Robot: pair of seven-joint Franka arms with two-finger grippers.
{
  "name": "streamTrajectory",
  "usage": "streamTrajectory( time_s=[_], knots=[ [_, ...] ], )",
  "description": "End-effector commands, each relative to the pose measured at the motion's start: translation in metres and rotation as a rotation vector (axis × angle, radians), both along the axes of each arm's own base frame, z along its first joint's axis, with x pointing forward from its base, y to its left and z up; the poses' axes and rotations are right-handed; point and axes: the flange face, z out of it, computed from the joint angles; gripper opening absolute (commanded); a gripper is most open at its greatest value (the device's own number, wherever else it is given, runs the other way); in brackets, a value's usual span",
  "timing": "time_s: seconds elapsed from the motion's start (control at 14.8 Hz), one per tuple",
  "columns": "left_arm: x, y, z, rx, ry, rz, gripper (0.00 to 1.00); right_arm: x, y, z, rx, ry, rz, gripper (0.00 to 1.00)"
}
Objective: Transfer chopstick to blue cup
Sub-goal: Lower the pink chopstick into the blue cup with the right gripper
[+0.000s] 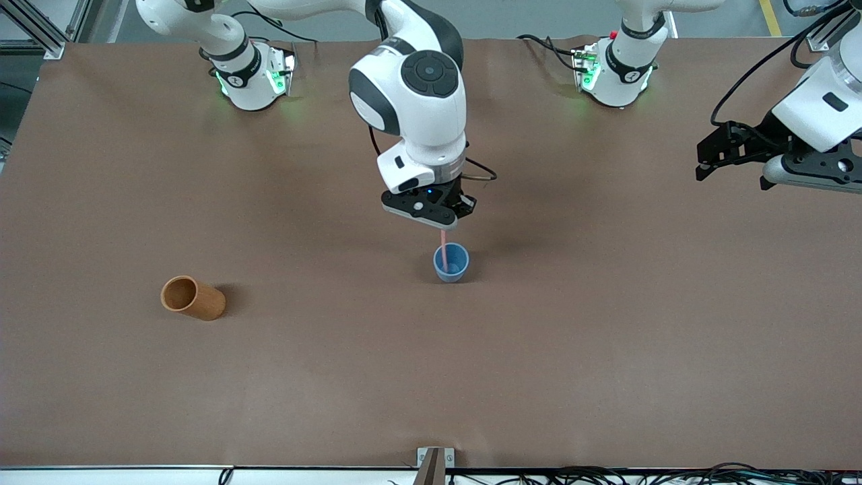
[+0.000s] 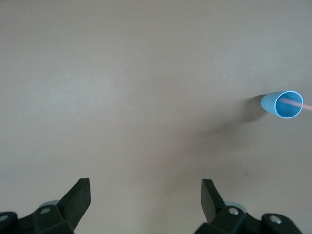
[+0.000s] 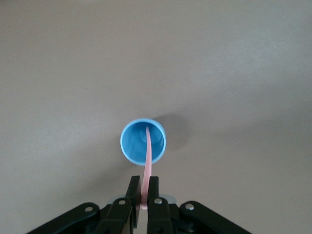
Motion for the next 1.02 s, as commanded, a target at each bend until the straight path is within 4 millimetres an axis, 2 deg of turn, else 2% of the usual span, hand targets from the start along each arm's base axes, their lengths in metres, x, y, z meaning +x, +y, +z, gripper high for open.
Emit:
streamTrajectory(
  time_s=[0.0, 0.14, 0.27, 0.34, 0.47, 0.54, 0.68, 0.81, 0.95],
  knots=[
    [0.001, 0.004, 0.001, -0.002, 0.009, -0.002, 1.00, 0.006, -0.002, 0.010, 0.010, -0.031, -0.005, 0.38],
    [0.001, 0.004, 0.001, -0.003, 0.009, -0.004, 1.00, 0.008, -0.004, 0.011, 0.013, -0.036, -0.006, 0.60],
    [0.001, 0.004, 0.001, -0.003, 0.009, -0.004, 1.00, 0.016, -0.013, 0.020, 0.020, -0.046, -0.019, 0.72],
    [0.001, 0.003, 0.001, -0.005, 0.009, -0.004, 1.00, 0.026, -0.026, 0.026, 0.024, -0.045, -0.042, 0.80],
    [0.001, 0.003, 0.001, -0.005, 0.009, -0.004, 1.00, 0.043, -0.059, 0.066, 0.070, -0.070, -0.091, 0.89],
    [0.001, 0.003, 0.001, -0.005, 0.009, -0.002, 1.00, 0.049, -0.081, 0.085, 0.068, -0.072, -0.095, 0.93],
    [0.001, 0.004, 0.001, -0.003, 0.009, -0.004, 1.00, 0.060, -0.138, 0.111, -0.002, -0.018, -0.039, 0.97],
    [0.001, 0.003, 0.001, -0.004, 0.010, 0.002, 1.00, 0.069, -0.206, 0.135, -0.056, 0.025, 0.095, 0.97],
    [0.001, 0.001, 0.000, -0.004, 0.011, 0.005, 1.00, 0.071, -0.279, 0.150, -0.068, 0.045, 0.120, 0.97]
  ],
)
